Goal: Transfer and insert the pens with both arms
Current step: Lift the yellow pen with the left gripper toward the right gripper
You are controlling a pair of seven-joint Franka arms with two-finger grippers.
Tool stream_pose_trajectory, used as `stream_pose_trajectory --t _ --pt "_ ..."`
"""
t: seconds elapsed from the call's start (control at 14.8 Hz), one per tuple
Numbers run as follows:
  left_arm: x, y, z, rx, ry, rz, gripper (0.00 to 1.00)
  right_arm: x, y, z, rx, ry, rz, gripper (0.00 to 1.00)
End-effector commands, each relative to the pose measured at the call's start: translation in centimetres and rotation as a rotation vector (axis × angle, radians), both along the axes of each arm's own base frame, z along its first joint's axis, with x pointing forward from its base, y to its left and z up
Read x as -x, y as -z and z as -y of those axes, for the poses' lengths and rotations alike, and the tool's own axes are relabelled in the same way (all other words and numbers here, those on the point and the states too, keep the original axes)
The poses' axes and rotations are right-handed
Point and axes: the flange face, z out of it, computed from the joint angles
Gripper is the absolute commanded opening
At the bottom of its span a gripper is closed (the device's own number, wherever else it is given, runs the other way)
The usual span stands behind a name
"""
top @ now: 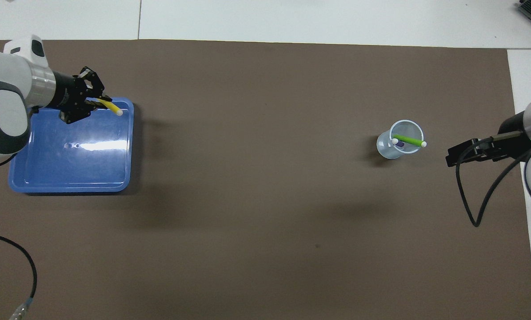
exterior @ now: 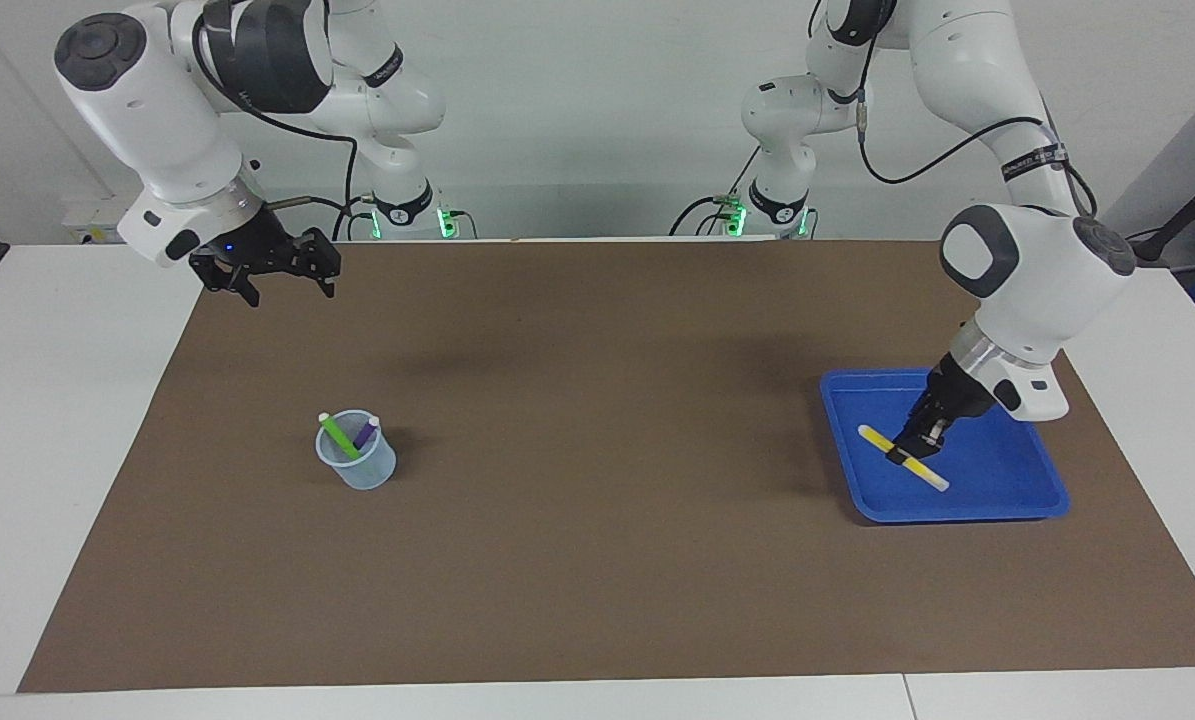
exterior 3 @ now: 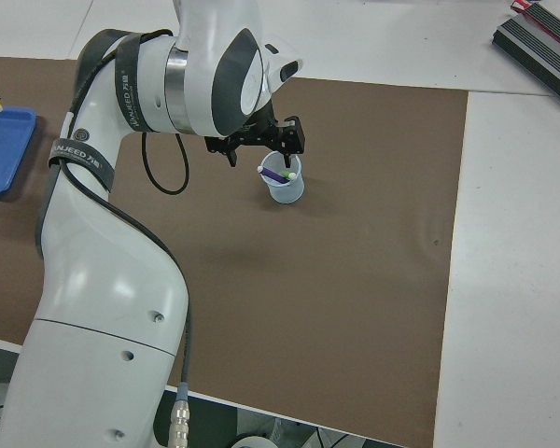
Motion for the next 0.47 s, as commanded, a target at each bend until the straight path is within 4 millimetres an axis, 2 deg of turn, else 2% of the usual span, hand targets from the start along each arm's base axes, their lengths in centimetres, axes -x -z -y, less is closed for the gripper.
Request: stream_pose_trajectory --t 0.0,0.4 --pt "1.9 -1.4 4.3 0.029 -0.125 -0.058 0.00 0.5 0.5 0.1 -0.056 -0.007 0.015 1.00" --pt "4.7 -2.7 16.0 0.093 -0.347 -0.124 0.00 0.8 0.8 -0.9 -0.096 -0.014 0.013 1.00"
